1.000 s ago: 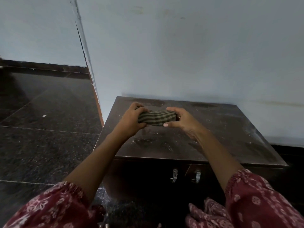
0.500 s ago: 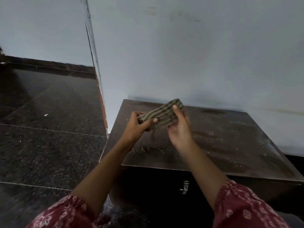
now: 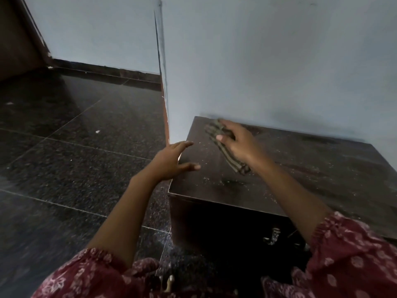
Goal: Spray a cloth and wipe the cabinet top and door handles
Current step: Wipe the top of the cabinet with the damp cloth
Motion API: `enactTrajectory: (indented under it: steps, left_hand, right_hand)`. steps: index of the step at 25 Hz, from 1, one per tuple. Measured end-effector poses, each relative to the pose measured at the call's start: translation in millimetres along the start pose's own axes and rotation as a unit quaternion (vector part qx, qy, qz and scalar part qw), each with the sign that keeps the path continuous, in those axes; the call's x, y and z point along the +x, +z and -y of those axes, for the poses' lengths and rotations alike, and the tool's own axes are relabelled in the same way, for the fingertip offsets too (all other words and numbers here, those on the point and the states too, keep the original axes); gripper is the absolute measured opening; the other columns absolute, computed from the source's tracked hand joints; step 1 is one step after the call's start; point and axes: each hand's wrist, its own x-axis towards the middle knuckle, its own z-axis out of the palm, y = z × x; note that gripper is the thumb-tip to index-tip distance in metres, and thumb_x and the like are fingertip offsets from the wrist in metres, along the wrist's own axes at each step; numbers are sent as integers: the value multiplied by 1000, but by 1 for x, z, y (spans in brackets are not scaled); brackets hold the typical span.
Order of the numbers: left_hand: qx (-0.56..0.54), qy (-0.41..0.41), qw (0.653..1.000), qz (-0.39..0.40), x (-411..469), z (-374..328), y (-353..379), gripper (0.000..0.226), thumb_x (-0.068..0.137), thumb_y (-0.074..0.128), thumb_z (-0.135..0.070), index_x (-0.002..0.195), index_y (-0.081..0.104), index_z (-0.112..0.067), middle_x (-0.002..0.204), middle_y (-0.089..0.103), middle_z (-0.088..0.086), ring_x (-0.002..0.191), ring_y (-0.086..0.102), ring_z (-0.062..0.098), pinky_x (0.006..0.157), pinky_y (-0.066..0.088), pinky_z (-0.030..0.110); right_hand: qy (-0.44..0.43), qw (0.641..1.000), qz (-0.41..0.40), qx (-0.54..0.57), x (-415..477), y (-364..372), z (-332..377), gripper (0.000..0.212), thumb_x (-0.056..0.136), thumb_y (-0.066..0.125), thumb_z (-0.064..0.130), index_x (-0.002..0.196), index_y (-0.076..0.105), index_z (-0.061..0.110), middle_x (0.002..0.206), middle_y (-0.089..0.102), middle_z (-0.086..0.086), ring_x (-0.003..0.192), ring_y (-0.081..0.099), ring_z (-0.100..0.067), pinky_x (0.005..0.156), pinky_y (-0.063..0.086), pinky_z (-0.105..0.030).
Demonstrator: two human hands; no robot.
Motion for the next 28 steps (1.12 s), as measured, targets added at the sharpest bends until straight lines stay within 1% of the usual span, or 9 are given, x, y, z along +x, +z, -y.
enactTrajectory:
  steps: [2,5,10,14,16,20,24,26,28]
  left_hand:
    - [78,-4,993,89,-6,17,-1,114,66,72,-55,151,6,-18,160,11,5,147,11,22,120,11,43]
    - [110,-26,979,172,-14,32,7,140,53,72,-66,148,-17,-18,160,-13,0,146,-13,15,117,-12,40]
    - [127,-38,973,191,-16,44,10,148,47,73,-70,145,-24,-19,158,-21,-3,143,-22,10,115,-17,41]
    - [130,-47,964,228,-17,51,10,152,41,74,-69,144,-27,-21,156,-26,-6,140,-28,8,114,-19,40]
    - [125,-42,963,233,-15,53,10,152,37,71,-73,145,-24,-25,156,-26,-7,138,-31,6,110,-22,38]
    - [116,-54,958,256,-9,55,9,154,36,68,-78,144,-27,-22,155,-27,-2,131,-32,3,105,-24,35]
    - [120,-50,944,304,-5,56,8,153,36,62,-79,142,-31,-20,153,-32,-4,133,-33,5,110,-22,42]
    - [69,-50,950,301,2,52,7,147,43,62,-77,144,-29,-19,155,-29,-2,140,-28,11,113,-18,43]
    - [50,-36,964,260,12,44,11,132,59,56,-75,145,-26,-18,156,-26,-1,142,-24,11,114,-16,40]
  right_hand:
    - [-98,982,97,-128,-8,10,6,48,92,51,15,138,40,24,133,49,-13,117,50,-30,98,37,-34]
    - [-206,934,177,-233,-22,26,11,45,93,48,16,136,42,27,124,52,-6,107,53,-23,88,48,-35]
    - [-347,873,204,-275,-36,48,13,43,91,47,13,131,49,28,120,56,-5,103,56,-22,76,45,-32]
    - [-388,846,183,-316,-33,57,9,39,90,45,17,127,54,26,120,59,-8,97,60,-26,76,49,-37]
    - [-391,848,160,-322,-21,59,6,38,89,48,17,125,57,24,120,60,-9,97,61,-28,76,50,-37]
    - [-323,868,125,-355,21,63,-2,35,93,43,23,127,53,27,121,56,-5,100,59,-26,75,53,-38]
    - [-263,877,109,-387,78,61,-12,34,96,41,24,128,52,25,125,53,-6,105,57,-29,74,50,-35]
    - [-240,883,97,-392,108,61,-19,34,96,42,22,128,52,24,125,52,-7,106,56,-30,71,43,-32]
    - [-201,893,85,-392,136,60,-26,35,95,42,20,128,51,25,125,51,-6,109,54,-30,73,42,-35]
